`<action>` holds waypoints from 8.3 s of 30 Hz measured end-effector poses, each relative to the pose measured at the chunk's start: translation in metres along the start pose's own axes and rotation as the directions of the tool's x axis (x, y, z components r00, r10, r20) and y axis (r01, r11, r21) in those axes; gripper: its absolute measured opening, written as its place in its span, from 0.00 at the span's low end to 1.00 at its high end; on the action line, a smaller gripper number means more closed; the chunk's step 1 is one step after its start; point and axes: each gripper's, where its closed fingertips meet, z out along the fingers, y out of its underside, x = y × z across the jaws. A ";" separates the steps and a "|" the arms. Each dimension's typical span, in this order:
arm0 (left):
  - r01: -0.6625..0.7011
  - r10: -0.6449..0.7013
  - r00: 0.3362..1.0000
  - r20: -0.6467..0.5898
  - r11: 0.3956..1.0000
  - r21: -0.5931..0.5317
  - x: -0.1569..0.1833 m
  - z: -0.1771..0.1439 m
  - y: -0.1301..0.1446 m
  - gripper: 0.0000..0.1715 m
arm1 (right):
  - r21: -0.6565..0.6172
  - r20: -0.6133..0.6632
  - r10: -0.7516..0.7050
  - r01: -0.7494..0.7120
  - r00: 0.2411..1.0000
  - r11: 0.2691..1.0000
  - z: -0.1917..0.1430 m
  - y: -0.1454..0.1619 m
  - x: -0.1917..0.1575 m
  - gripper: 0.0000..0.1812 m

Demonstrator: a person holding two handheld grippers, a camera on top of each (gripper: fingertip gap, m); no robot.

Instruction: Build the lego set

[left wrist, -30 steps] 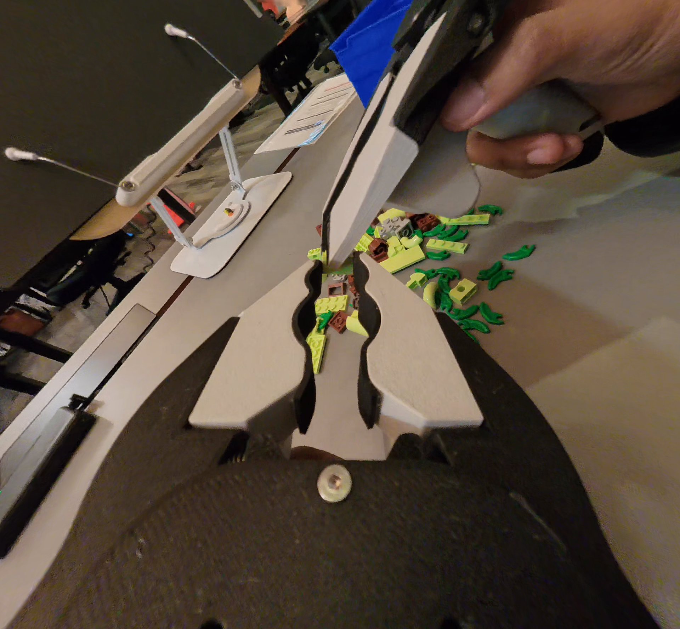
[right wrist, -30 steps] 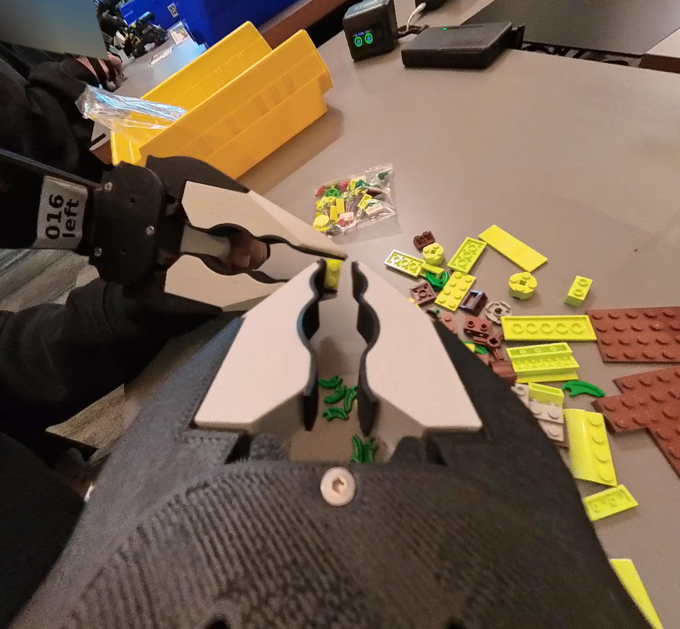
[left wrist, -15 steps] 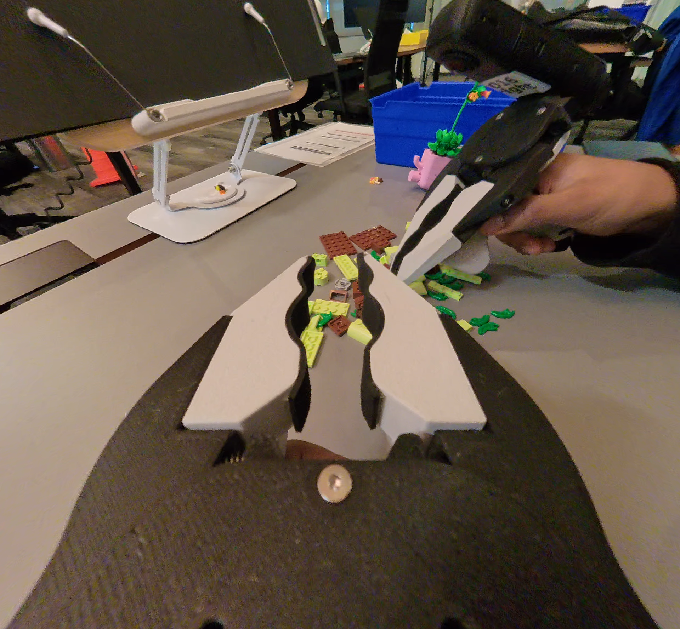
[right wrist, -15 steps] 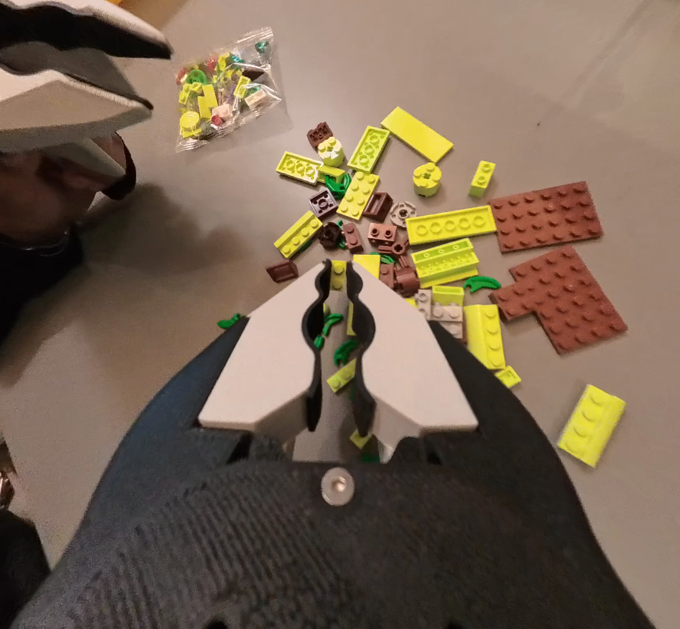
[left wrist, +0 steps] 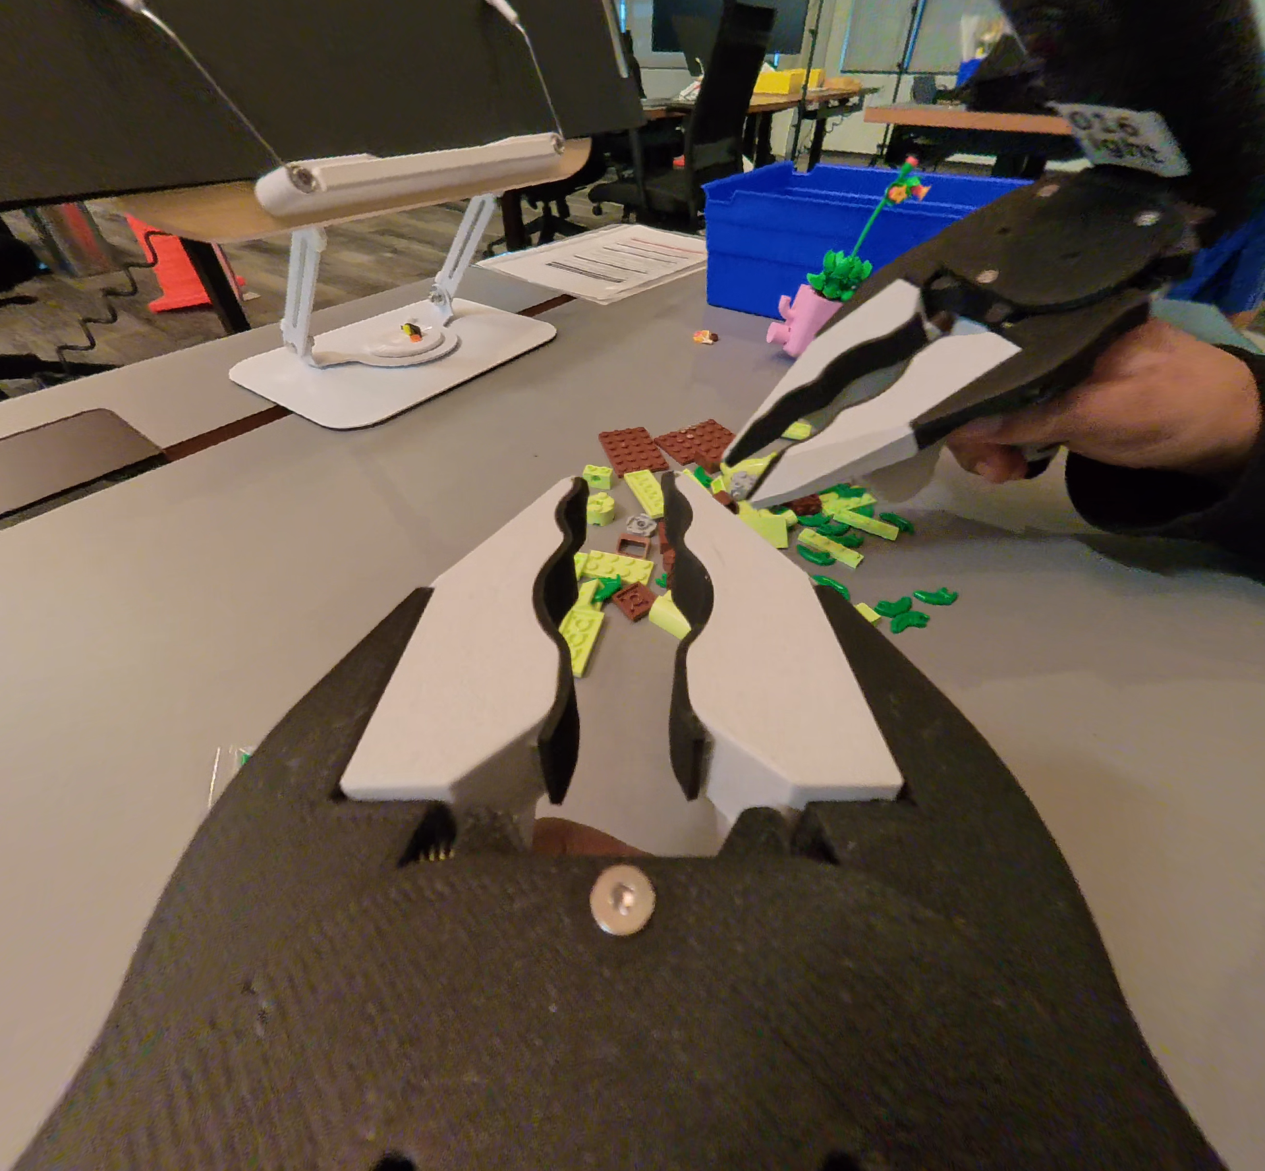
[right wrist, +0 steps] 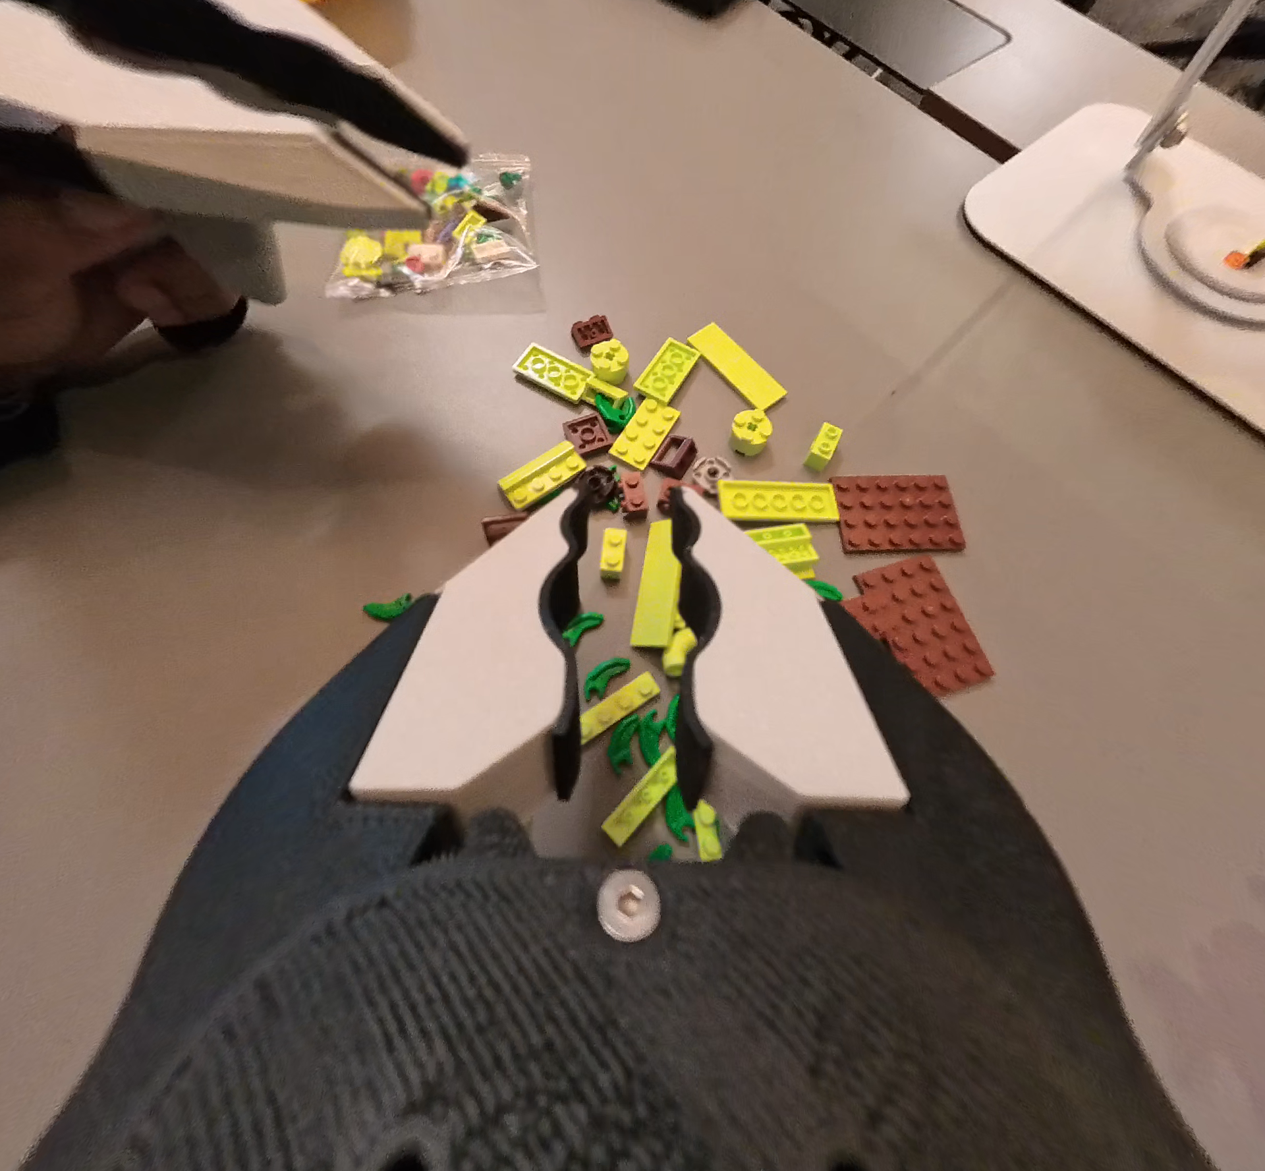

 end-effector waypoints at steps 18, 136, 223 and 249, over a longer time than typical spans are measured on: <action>0.029 -0.028 0.999 0.015 0.999 -0.037 -0.004 0.003 0.007 0.13 | -0.109 0.322 -0.143 0.186 0.936 0.976 0.008 0.049 -0.060 0.01; 0.430 -0.423 0.838 0.344 0.901 0.059 -0.090 -0.055 0.032 0.14 | 0.506 0.600 -0.596 0.323 0.533 0.799 -0.006 -0.271 -0.302 0.13; 0.678 -0.680 0.726 0.097 0.733 0.065 -0.083 -0.022 0.031 0.16 | 0.011 0.794 -0.604 0.993 0.064 0.120 0.316 -0.201 -0.322 0.04; 0.653 -0.662 0.743 0.103 0.750 0.111 -0.086 -0.025 0.028 0.16 | -0.611 0.212 -0.266 0.340 0.940 0.715 0.042 -0.020 0.059 0.04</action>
